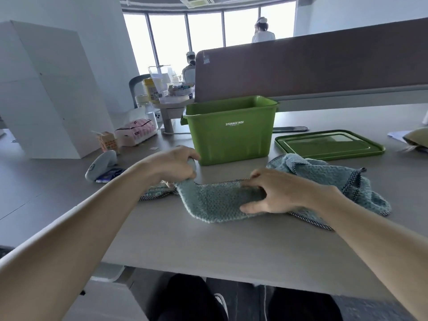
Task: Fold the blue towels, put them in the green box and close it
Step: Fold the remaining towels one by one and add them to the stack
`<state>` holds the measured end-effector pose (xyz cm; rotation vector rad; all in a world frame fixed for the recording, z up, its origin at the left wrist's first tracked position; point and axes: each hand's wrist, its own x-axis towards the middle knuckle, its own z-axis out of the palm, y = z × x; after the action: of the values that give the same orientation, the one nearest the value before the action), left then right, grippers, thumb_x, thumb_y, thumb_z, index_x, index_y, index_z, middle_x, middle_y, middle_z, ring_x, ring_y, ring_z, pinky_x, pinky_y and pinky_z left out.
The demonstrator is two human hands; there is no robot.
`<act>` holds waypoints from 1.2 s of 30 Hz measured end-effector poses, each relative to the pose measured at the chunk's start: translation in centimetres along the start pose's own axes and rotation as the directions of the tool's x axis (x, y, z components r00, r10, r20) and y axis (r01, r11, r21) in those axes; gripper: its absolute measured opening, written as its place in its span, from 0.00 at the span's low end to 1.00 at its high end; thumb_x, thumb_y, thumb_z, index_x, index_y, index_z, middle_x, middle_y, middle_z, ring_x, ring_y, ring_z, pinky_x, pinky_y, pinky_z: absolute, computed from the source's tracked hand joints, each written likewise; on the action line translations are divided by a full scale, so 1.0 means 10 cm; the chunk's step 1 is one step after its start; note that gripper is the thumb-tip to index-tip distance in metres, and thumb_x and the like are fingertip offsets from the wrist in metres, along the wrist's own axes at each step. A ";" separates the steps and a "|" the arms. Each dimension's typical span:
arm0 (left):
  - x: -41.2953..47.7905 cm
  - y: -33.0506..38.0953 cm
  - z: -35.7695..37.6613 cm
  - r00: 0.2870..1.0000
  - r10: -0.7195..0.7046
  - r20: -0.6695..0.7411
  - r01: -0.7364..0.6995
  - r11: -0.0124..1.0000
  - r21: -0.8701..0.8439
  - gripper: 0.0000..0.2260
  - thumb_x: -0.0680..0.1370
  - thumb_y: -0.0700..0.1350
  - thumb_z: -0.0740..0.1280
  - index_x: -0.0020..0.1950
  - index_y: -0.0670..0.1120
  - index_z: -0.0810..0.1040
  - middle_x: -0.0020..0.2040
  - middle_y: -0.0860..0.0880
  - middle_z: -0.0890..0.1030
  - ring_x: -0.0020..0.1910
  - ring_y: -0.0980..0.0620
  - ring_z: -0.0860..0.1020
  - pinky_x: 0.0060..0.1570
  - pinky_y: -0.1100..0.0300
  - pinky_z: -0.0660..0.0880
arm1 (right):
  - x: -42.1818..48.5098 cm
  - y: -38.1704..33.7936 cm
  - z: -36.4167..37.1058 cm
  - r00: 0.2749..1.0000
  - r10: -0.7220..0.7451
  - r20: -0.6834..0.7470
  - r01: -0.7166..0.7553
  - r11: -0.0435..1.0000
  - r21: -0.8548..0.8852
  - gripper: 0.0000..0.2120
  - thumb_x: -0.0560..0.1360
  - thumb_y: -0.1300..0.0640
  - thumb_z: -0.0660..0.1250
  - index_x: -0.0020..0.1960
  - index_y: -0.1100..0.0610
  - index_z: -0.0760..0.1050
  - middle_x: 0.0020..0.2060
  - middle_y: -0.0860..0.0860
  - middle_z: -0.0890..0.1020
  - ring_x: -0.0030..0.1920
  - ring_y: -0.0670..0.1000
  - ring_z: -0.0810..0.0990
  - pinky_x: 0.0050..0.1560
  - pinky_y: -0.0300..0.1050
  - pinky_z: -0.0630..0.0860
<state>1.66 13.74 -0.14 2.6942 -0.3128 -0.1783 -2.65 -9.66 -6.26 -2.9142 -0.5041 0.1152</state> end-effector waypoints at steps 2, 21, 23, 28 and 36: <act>0.05 0.08 0.00 1.000 0.015 -0.002 -0.015 1.000 -0.008 0.24 0.78 0.35 0.63 0.74 0.49 0.70 0.61 0.47 0.69 0.48 0.48 0.76 0.39 0.55 0.79 | -0.08 0.04 -0.07 1.000 0.029 -0.003 -0.029 1.000 0.004 0.35 0.72 0.32 0.67 0.74 0.47 0.69 0.63 0.51 0.73 0.67 0.52 0.71 0.65 0.45 0.66; 0.28 0.66 0.72 0.964 0.159 0.213 -0.062 0.914 -0.400 0.33 0.73 0.35 0.74 0.76 0.47 0.65 0.68 0.41 0.70 0.43 0.45 0.81 0.34 0.61 0.81 | -0.14 0.35 0.13 0.981 0.107 -0.160 -0.056 0.954 0.295 0.12 0.71 0.46 0.74 0.51 0.49 0.83 0.41 0.47 0.86 0.44 0.47 0.82 0.51 0.47 0.79; 0.26 0.63 0.70 0.946 0.201 0.256 -0.049 0.865 -0.500 0.30 0.75 0.37 0.74 0.74 0.47 0.66 0.67 0.43 0.71 0.45 0.41 0.84 0.39 0.58 0.82 | -0.14 0.35 0.13 0.981 0.091 -0.171 -0.035 0.952 0.306 0.07 0.71 0.47 0.74 0.46 0.49 0.82 0.37 0.47 0.85 0.40 0.45 0.81 0.45 0.43 0.76; 0.26 0.41 0.61 0.975 0.195 0.111 -0.112 0.852 -0.511 0.07 0.80 0.41 0.68 0.57 0.44 0.77 0.57 0.47 0.78 0.38 0.47 0.85 0.39 0.60 0.82 | -0.16 0.35 0.13 0.983 0.058 -0.174 0.003 0.943 0.331 0.05 0.74 0.50 0.72 0.50 0.46 0.84 0.42 0.44 0.86 0.42 0.42 0.81 0.45 0.37 0.75; 0.22 0.03 0.81 0.903 0.429 0.026 -0.429 0.903 -0.010 0.16 0.73 0.60 0.71 0.58 0.56 0.83 0.56 0.60 0.83 0.56 0.60 0.79 0.62 0.57 0.74 | -0.14 0.20 0.13 0.912 0.171 -0.373 0.004 0.906 0.424 0.12 0.77 0.42 0.67 0.50 0.50 0.81 0.44 0.44 0.84 0.44 0.45 0.80 0.46 0.40 0.74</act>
<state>2.32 9.78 -7.56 2.5429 -0.9015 -0.0828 -3.47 -11.81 -7.82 -2.4391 -0.2411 -0.3244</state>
